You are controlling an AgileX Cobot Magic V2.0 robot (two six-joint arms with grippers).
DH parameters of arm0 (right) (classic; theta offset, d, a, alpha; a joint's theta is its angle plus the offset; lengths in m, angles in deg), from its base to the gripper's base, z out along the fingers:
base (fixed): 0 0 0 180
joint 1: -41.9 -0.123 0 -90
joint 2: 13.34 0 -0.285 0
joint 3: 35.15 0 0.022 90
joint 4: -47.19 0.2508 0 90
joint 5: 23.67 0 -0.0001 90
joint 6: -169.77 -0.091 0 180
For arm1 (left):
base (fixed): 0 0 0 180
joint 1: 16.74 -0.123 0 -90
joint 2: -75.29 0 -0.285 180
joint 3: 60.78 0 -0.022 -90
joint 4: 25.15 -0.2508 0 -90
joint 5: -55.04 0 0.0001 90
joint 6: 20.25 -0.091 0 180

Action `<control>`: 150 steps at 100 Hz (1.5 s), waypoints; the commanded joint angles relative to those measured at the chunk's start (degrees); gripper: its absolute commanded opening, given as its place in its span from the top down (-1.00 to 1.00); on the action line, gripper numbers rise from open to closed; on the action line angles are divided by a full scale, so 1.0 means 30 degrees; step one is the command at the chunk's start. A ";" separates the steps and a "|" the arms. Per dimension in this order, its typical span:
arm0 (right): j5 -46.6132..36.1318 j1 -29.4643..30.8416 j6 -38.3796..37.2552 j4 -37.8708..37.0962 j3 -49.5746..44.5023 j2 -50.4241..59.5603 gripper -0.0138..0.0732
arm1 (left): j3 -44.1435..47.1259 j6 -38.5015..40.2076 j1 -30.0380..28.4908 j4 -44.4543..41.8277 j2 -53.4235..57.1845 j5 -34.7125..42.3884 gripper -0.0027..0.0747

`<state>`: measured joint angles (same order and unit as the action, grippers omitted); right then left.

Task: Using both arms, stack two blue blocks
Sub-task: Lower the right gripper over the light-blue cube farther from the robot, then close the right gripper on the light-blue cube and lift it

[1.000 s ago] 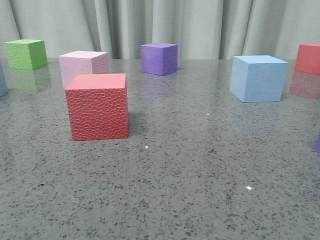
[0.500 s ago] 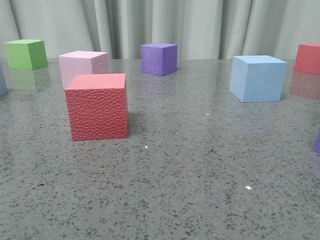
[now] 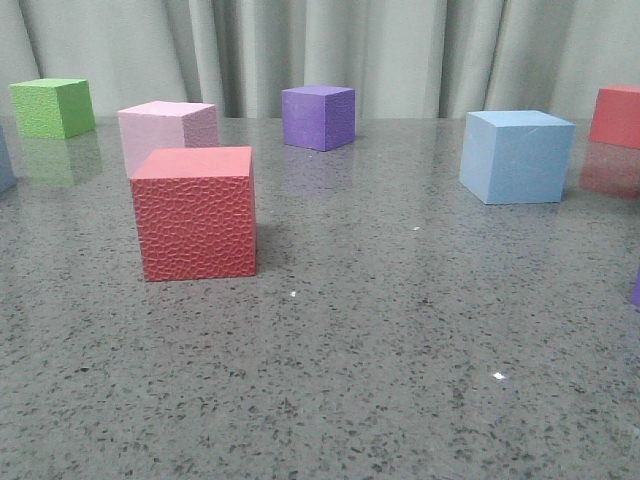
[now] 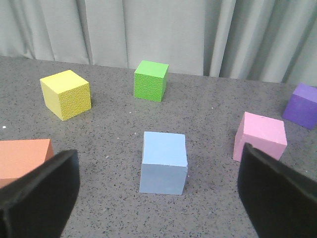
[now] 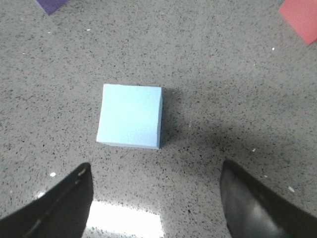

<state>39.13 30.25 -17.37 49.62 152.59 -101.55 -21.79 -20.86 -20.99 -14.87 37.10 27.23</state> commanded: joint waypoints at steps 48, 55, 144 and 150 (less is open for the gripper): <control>0.0796 -0.0115 -0.0470 0.1905 0.3948 -0.5392 -0.56 | -0.0667 0.0035 -0.0017 0.0314 -0.0180 0.1430 -0.67; 0.0707 -0.0115 -0.0470 0.1905 0.3948 -0.5701 -0.56 | -0.0667 0.0035 -0.0017 0.0314 -0.0180 0.1430 -0.67; 0.0506 -0.0668 -0.0470 0.2373 0.3948 -0.7569 -0.56 | -0.0667 0.0035 -0.0017 0.0280 -0.0180 0.1430 -0.67; 0.0526 -0.0668 -0.0470 0.2373 0.3948 -0.7727 -0.56 | -0.0667 0.0035 -0.0017 0.0280 -0.0180 0.1430 -0.67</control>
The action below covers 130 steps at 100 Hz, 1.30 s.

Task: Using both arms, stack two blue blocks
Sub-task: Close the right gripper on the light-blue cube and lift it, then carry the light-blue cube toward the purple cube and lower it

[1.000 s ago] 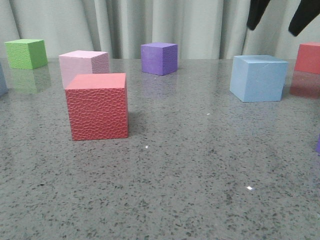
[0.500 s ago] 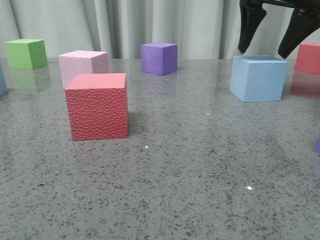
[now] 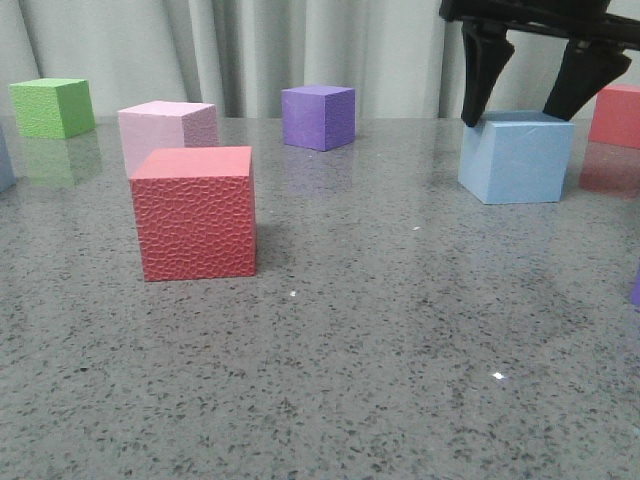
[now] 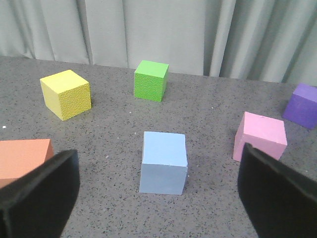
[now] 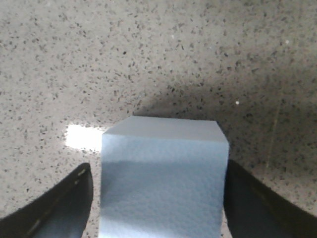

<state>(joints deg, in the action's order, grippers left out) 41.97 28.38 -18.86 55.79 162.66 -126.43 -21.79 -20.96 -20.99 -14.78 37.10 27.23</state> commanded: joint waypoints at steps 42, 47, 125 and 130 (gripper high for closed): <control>-0.0328 -0.0045 0.0027 0.0140 0.0593 0.0460 -0.20 | -0.0667 0.0070 -0.0017 0.0251 -0.0180 0.1430 -0.67; -0.0261 -0.0045 0.0027 0.0140 0.0593 0.0460 -0.17 | -0.0667 0.0070 -0.0017 0.0251 -0.0180 0.1430 -0.67; 0.0153 -0.4086 -0.6587 -0.0723 0.6020 -0.0882 -0.17 | -0.0667 0.0070 -0.0017 0.0288 -0.0180 0.1369 -0.67; 0.0159 -0.4462 -0.7195 -0.0723 0.6328 -0.1285 -0.17 | -0.0667 0.0070 -0.0017 0.0288 -0.0180 0.1339 -0.67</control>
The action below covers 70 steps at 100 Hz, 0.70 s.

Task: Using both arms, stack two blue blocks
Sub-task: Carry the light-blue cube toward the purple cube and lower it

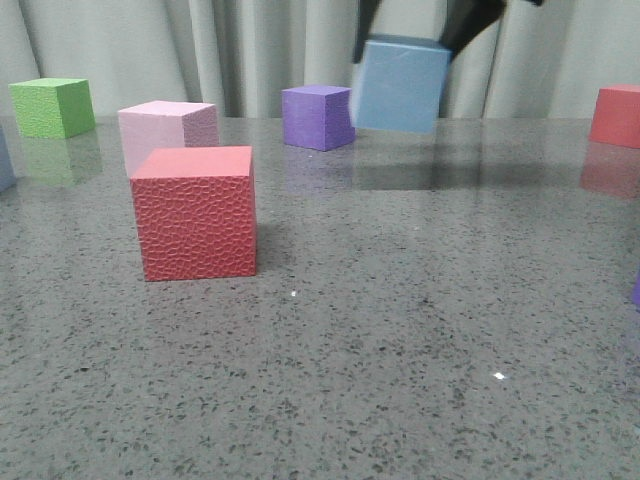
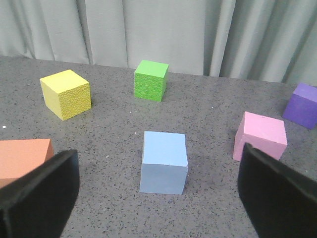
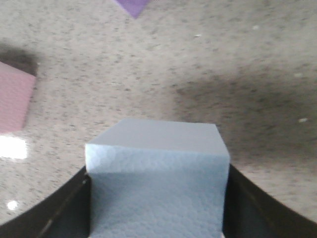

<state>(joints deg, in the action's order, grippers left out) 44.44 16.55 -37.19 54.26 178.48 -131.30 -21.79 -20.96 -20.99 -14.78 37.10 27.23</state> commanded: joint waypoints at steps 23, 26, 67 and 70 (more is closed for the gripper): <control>-0.0937 -0.1952 -0.3578 -0.0214 0.2288 -0.1448 -0.17 | -0.0667 0.0070 -0.0017 0.0288 -0.0180 0.1272 -0.67; -0.1022 -0.2048 -0.3718 -0.0214 0.2351 -0.1599 -0.17 | -0.0667 0.0070 -0.0017 0.0288 -0.0180 0.1272 -0.67; -0.1214 -0.2200 -0.3807 -0.0219 0.2370 -0.2176 -0.17 | -0.0667 0.0070 -0.0017 0.0288 -0.0180 0.1272 -0.67; -0.1142 -0.2200 -0.3807 -0.0219 0.2370 -0.2176 -0.17 | -0.0667 0.0070 -0.0017 0.0288 -0.0180 0.1272 -0.67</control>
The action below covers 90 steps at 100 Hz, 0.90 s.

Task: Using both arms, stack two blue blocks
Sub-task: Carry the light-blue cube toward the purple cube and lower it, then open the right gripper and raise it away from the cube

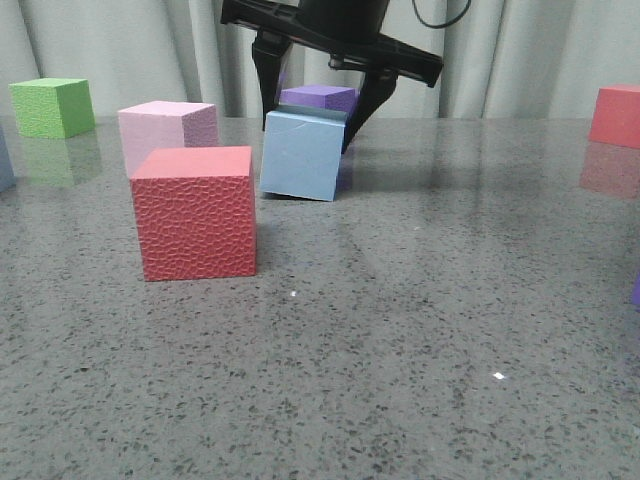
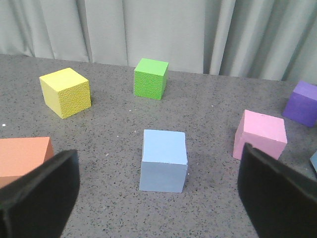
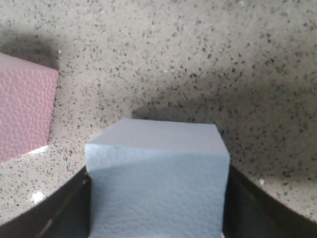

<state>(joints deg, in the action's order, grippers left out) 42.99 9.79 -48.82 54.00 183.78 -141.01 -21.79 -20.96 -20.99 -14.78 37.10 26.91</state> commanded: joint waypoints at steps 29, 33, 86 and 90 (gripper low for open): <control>-0.0264 0.0054 0.0069 -0.0007 0.0601 0.1061 -0.30 | -0.0667 0.0070 -0.0017 0.0288 -0.0180 0.1381 -0.67; -0.0322 0.0054 0.0069 0.0101 0.0601 0.1061 -0.41 | -0.0667 0.0070 -0.0017 0.0288 -0.0180 0.1381 -0.67; -0.0079 0.0054 0.0699 0.0315 0.1730 0.1813 -0.80 | -0.0667 0.0070 -0.0017 0.0288 -0.0180 0.1381 -0.67; -0.0060 0.0054 0.1189 0.0315 0.1869 0.1946 -0.80 | -0.0667 0.0070 -0.0017 0.0288 -0.0180 0.1381 -0.67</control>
<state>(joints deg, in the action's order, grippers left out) 44.04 9.79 -47.93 54.73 186.51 -140.33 -21.79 -20.96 -20.99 -14.78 37.10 26.91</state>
